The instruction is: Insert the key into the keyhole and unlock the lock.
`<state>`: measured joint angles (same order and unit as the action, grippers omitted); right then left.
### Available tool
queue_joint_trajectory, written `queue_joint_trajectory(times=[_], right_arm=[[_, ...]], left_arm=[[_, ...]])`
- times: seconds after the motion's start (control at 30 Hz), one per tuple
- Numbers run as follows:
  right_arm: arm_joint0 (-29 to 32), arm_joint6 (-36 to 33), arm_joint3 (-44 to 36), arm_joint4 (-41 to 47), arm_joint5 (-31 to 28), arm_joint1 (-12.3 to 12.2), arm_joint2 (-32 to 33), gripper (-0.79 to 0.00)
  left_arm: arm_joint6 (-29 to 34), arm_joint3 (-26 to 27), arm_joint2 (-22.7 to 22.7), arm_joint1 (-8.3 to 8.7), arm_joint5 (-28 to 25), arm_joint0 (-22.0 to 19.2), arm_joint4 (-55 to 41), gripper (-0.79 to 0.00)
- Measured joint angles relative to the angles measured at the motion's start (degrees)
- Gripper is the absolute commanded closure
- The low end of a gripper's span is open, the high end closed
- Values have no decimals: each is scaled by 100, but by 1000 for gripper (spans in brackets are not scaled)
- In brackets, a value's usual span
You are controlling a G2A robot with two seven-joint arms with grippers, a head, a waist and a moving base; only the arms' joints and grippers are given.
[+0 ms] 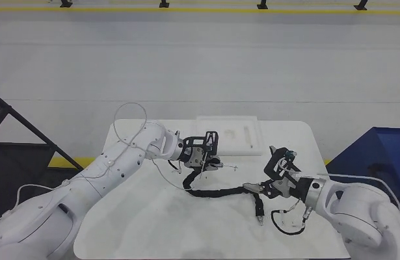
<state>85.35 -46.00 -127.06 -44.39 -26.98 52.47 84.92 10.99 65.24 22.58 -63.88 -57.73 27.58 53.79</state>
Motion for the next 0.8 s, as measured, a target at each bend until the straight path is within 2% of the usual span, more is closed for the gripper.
queue_joint_trajectory(times=[0.17, 0.2, 0.23, 0.27, 0.43, 0.6, 0.73, 0.8], right_arm=[[-134, -10, 250, 220, -34, 0, -55, -785], [-187, -13, 345, 288, -82, 1, -93, -785], [-234, -13, 416, 336, -131, 2, -130, -785], [-285, -11, 493, 383, -191, 3, -176, -785], [-656, -1, 1042, 471, -459, 18, -453, -785], [-1042, -7, 1529, 681, -687, 33, -662, -785], [-1420, -141, 1839, 890, -907, 44, -831, -785], [-1675, -188, 2024, 1039, -1063, 53, -927, -785]], left_arm=[[-155, -425, -63, -109, -6, 115, 253, 0], [-204, -516, -81, -138, -19, 146, 304, -163], [-236, -583, -100, -160, -26, 171, 339, -425], [-265, -656, -123, -182, -28, 199, 364, -785], [-463, -1049, -241, -304, -28, 267, 300, -785], [-682, -1188, -315, -356, -27, 187, 290, -785], [-1080, -1047, -264, -271, -27, 21, 287, -785], [-1386, -898, -176, -160, -27, -103, 320, -785]])
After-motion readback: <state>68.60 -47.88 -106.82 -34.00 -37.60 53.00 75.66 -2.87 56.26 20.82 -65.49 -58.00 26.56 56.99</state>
